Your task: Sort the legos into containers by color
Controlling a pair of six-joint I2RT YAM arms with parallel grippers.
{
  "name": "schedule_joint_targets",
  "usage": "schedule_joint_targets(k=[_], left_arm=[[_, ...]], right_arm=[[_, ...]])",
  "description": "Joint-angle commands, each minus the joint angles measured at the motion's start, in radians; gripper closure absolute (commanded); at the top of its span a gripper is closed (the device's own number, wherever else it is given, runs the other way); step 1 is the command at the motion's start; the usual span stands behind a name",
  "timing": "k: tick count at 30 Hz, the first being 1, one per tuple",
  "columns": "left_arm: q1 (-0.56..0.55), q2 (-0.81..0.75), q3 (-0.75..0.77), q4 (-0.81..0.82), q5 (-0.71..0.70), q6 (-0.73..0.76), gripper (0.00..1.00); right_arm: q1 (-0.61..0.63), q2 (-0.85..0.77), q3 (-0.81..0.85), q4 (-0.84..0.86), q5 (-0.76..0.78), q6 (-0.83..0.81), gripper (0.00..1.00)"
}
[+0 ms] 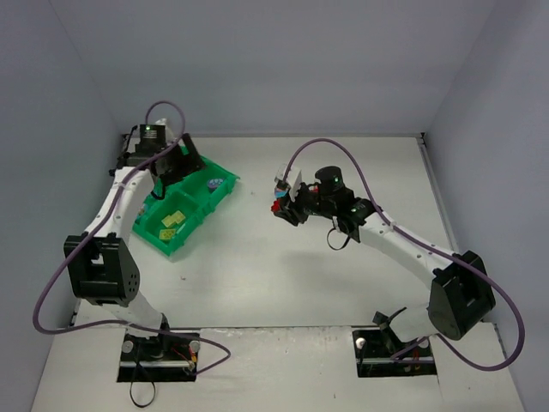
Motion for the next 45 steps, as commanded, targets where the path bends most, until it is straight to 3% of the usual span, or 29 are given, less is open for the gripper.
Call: schedule_joint_targets(k=[1, 11, 21, 28, 39, 45], left_arm=[[-0.099, -0.065, -0.010, 0.080, 0.317, -0.043, 0.25], [-0.246, -0.082, -0.058, 0.249, 0.619, -0.030, 0.26], [-0.294, -0.086, -0.076, 0.277, 0.744, -0.007, 0.27], [-0.335, -0.057, -0.055, 0.171, 0.731, 0.073, 0.27], [-0.384, -0.017, -0.029, 0.191, 0.721, 0.062, 0.29], [-0.392, -0.014, -0.033, 0.197, 0.715, 0.061, 0.43]], right_arm=[[-0.005, 0.000, 0.082, 0.048, -0.064, -0.058, 0.91], [-0.005, 0.016, 0.134, 0.047, -0.107, -0.070, 0.89], [-0.005, 0.014, 0.129, 0.044, -0.093, -0.070, 0.89], [-0.003, 0.020, 0.140, 0.042, -0.092, -0.072, 0.89], [-0.002, 0.022, 0.134, 0.044, -0.095, -0.065, 0.89], [-0.002, 0.023, 0.129, 0.047, -0.092, -0.064, 0.88]])
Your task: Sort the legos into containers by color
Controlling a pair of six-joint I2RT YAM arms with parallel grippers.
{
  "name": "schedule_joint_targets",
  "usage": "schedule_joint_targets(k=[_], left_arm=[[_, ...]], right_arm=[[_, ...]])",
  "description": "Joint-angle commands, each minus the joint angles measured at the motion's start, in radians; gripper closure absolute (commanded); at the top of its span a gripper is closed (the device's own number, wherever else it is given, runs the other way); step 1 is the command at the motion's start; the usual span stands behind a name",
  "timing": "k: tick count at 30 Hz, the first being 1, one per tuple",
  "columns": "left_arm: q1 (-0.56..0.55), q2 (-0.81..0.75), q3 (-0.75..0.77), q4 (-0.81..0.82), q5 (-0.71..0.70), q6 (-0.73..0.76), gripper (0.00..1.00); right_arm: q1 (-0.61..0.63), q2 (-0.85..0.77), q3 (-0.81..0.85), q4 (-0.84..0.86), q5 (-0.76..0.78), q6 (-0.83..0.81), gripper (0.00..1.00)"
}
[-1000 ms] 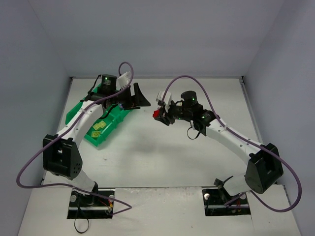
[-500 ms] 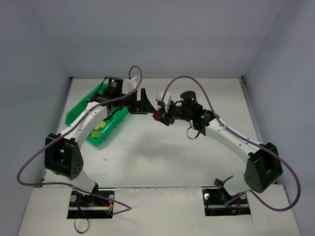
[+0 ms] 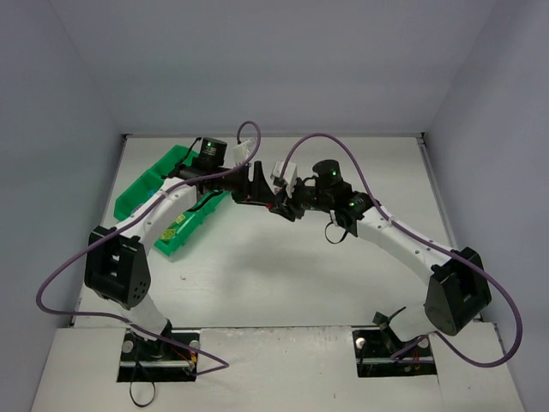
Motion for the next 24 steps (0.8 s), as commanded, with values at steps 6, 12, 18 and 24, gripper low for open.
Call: schedule_joint_targets(k=[6, 12, 18, 24], left_arm=[[-0.012, -0.022, 0.045, 0.066, -0.001, -0.002, 0.73], [-0.011, -0.030, 0.040, 0.081, -0.012, 0.000, 0.93], [0.032, 0.002, 0.095, -0.011, -0.090, 0.066, 0.93], [0.161, 0.081, 0.215, -0.114, -0.301, 0.115, 0.93]], right_arm=[[0.001, -0.011, 0.033, 0.078, -0.009, -0.006, 0.87], [0.000, -0.017, 0.024, 0.077, 0.023, 0.002, 0.57], [-0.008, -0.029, 0.008, 0.063, 0.139, 0.039, 0.24], [-0.072, -0.079, -0.032, 0.063, 0.215, 0.103, 0.20]])
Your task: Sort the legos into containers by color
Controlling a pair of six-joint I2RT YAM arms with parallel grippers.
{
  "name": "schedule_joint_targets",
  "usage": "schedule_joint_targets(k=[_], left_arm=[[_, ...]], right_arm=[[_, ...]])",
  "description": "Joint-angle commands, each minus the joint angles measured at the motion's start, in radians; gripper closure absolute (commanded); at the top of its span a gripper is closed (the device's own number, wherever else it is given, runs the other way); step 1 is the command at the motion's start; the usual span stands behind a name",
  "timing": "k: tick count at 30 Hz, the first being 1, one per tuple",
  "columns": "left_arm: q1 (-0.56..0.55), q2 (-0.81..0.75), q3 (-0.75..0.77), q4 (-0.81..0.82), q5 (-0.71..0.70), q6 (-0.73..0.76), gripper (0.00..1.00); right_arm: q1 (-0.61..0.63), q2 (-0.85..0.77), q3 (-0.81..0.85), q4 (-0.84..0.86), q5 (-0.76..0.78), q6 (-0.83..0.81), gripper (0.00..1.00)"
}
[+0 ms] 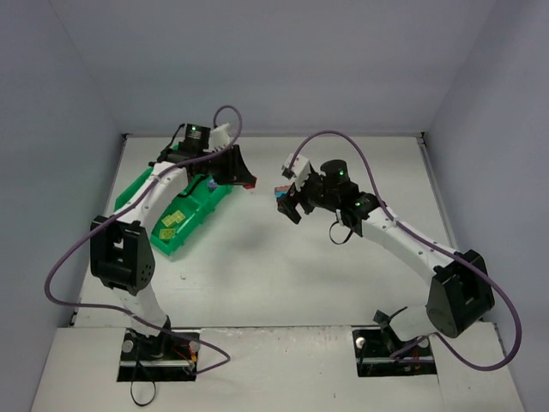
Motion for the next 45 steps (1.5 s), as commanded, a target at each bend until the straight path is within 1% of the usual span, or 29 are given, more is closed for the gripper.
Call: schedule_joint_targets(k=[1, 4, 5, 6, 8, 9, 11, 12, 16, 19, 23, 25, 29, 30, 35, 36, 39, 44, 45], left_arm=[[0.116, 0.018, 0.118, -0.051, -0.181, 0.050, 0.93], [0.188, 0.078, 0.214, -0.077, -0.366, 0.052, 0.93], [0.202, 0.108, 0.240, -0.079, -0.473, 0.052, 0.93], [0.215, 0.124, 0.283, -0.077, -0.526, 0.047, 0.93], [0.244, 0.171, 0.320, -0.057, -0.614, 0.032, 0.93], [0.253, 0.188, 0.337, -0.049, -0.694, 0.027, 0.93], [0.267, 0.239, 0.380, -0.031, -0.766, 0.014, 0.92], [0.270, 0.257, 0.397, -0.028, -0.831, 0.012, 0.92], [0.272, 0.348, 0.466, -0.023, -0.954, 0.026, 0.87], [0.272, 0.414, 0.507, -0.008, -0.984, 0.032, 0.83], [0.275, 0.457, 0.535, 0.006, -1.034, 0.030, 0.80], [0.279, 0.474, 0.547, 0.017, -1.033, 0.027, 0.78], [0.278, 0.488, 0.552, 0.032, -1.028, 0.027, 0.69], [0.278, 0.489, 0.552, 0.036, -1.024, 0.027, 0.64], [0.279, 0.475, 0.544, 0.041, -1.017, 0.032, 0.53], [0.278, 0.472, 0.543, 0.041, -1.017, 0.033, 0.46], [0.279, 0.454, 0.531, 0.043, -1.016, 0.044, 0.42], [0.276, 0.373, 0.488, 0.040, -0.982, 0.032, 0.42], [0.275, 0.336, 0.478, 0.037, -0.968, 0.018, 0.42]], right_arm=[[-0.048, -0.083, -0.019, 0.060, 0.085, 0.058, 0.20], [-0.089, -0.120, -0.046, 0.059, 0.123, 0.101, 0.19], [-0.099, -0.135, -0.053, 0.059, 0.132, 0.122, 0.19], [-0.109, -0.144, -0.064, 0.057, 0.132, 0.129, 0.19], [-0.111, -0.169, -0.089, 0.051, 0.140, 0.138, 0.19], [-0.113, -0.175, -0.096, 0.049, 0.140, 0.142, 0.19], [-0.113, -0.190, -0.112, 0.040, 0.143, 0.150, 0.19], [-0.113, -0.195, -0.116, 0.036, 0.146, 0.158, 0.19], [-0.114, -0.210, -0.130, 0.019, 0.166, 0.170, 0.19], [-0.114, -0.220, -0.141, 0.016, 0.169, 0.173, 0.19], [-0.116, -0.200, -0.144, 0.011, 0.180, 0.181, 0.18], [-0.117, -0.189, -0.142, 0.009, 0.186, 0.199, 0.18], [-0.117, -0.145, -0.139, 0.011, 0.207, 0.239, 0.18], [-0.117, -0.138, -0.138, 0.011, 0.210, 0.247, 0.18], [-0.117, -0.089, -0.127, 0.014, 0.212, 0.291, 0.18], [-0.117, -0.083, -0.127, 0.014, 0.207, 0.296, 0.18], [-0.117, -0.065, -0.121, 0.016, 0.207, 0.305, 0.18], [-0.117, -0.019, -0.104, 0.028, 0.247, 0.359, 0.18], [-0.116, -0.007, -0.099, 0.037, 0.263, 0.391, 0.18]])
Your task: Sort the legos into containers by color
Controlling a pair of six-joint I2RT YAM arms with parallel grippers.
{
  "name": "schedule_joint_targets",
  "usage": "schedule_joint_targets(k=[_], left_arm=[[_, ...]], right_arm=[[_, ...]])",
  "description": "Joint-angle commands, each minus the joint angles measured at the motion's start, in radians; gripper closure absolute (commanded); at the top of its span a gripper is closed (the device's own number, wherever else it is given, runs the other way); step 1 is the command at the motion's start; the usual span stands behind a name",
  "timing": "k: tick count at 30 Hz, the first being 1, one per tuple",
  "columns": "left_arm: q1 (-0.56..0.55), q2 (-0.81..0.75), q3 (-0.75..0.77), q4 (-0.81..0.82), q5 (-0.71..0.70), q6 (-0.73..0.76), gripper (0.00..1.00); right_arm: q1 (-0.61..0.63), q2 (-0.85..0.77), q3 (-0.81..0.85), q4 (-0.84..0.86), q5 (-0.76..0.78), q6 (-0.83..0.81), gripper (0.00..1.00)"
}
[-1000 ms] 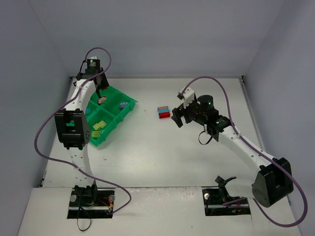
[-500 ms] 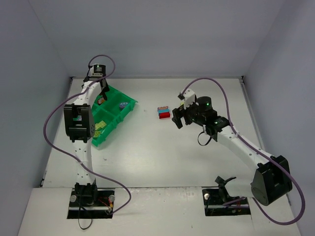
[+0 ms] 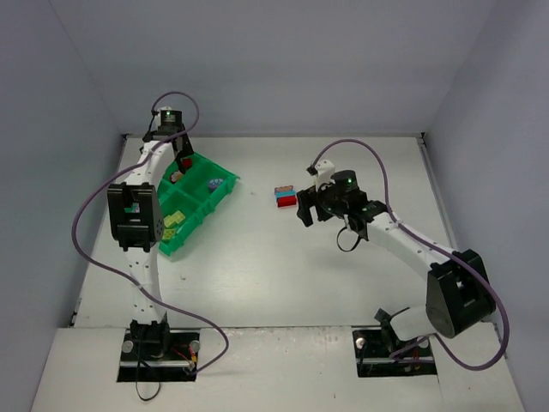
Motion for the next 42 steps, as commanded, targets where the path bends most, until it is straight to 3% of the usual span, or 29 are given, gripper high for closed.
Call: schedule_joint_targets(k=[1, 4, 7, 13, 24, 42], left_arm=[[-0.006, -0.190, -0.005, 0.031, 0.039, -0.017, 0.42], [-0.019, -0.268, -0.042, -0.010, 0.079, -0.051, 0.41], [-0.042, -0.356, -0.108, -0.049, 0.133, -0.086, 0.34], [-0.092, -0.526, -0.278, -0.127, 0.206, -0.111, 0.26], [-0.129, -0.788, -0.490, -0.273, 0.303, -0.080, 0.25], [-0.141, -0.842, -0.607, -0.237, 0.328, -0.081, 0.25]], right_arm=[[0.001, 0.044, 0.055, 0.072, 0.056, 0.089, 0.18], [0.014, 0.098, 0.079, 0.106, 0.099, 0.155, 0.16], [0.035, 0.164, 0.116, 0.141, 0.162, 0.228, 0.14], [0.064, 0.334, 0.243, 0.163, 0.233, 0.314, 0.00], [0.087, 0.593, 0.460, 0.119, 0.409, 0.361, 0.00], [0.115, 0.676, 0.530, 0.077, 0.444, 0.360, 0.00]])
